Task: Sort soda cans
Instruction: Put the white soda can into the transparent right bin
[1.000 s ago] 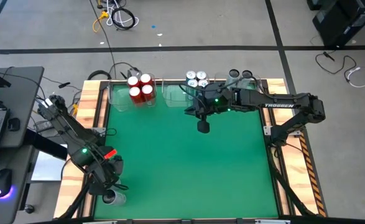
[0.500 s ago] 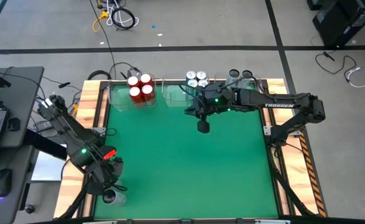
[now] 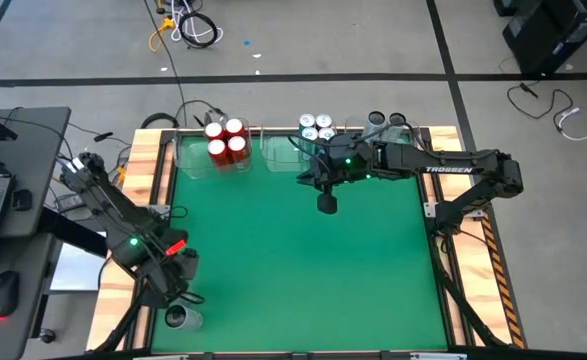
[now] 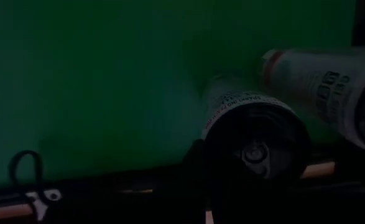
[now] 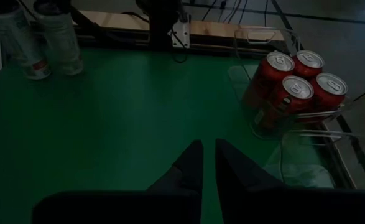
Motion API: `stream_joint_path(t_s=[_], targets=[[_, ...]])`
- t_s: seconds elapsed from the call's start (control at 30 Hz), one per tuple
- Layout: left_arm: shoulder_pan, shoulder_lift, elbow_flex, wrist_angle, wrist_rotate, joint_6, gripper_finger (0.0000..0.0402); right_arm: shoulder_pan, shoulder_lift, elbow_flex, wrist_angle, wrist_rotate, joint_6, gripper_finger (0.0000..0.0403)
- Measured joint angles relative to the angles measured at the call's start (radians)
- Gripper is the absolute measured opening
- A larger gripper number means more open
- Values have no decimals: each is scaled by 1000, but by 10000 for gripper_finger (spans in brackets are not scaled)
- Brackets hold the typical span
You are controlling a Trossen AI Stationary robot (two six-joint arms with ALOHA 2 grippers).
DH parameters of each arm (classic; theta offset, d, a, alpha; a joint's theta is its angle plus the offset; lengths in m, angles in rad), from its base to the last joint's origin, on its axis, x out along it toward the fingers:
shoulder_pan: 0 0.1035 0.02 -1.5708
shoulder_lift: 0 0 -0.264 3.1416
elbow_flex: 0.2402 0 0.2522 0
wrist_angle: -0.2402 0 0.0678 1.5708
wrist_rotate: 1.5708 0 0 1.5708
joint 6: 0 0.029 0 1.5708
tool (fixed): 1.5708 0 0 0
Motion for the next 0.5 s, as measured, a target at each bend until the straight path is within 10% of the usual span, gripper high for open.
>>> stream_joint_path(t_s=[0.5], targets=[[90,-10,84,-22,-136,137,0,2,0,0,-2,0,0,19]])
